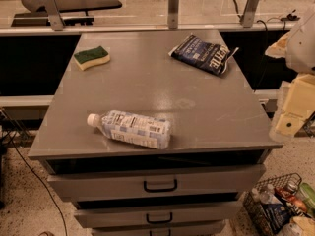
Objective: Place blue plastic bottle upright
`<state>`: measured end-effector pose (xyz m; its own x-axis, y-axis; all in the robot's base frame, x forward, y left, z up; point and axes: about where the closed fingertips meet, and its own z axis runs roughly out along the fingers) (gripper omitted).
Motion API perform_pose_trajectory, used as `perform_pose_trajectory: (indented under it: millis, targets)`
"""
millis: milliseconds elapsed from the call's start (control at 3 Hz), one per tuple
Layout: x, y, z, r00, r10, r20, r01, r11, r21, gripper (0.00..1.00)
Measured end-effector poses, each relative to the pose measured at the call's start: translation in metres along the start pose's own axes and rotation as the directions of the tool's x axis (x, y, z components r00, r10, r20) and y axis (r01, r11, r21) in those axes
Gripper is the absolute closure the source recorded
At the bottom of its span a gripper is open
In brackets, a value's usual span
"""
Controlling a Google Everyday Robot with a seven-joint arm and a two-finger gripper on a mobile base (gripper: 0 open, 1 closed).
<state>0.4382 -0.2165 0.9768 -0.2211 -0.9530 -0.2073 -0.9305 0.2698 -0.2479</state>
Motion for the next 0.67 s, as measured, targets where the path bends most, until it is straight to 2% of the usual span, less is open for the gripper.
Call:
perform_pose_trajectory:
  millis: [333,667]
  targets:
    - [0.0,0.0,0.0,1.0,0.0,0.0,0.0,1.0,0.0,0.0]
    - [-0.036,-0.003,0.024,0.999,-0.02,0.045,0.021,0.9996,-0.016,0.0]
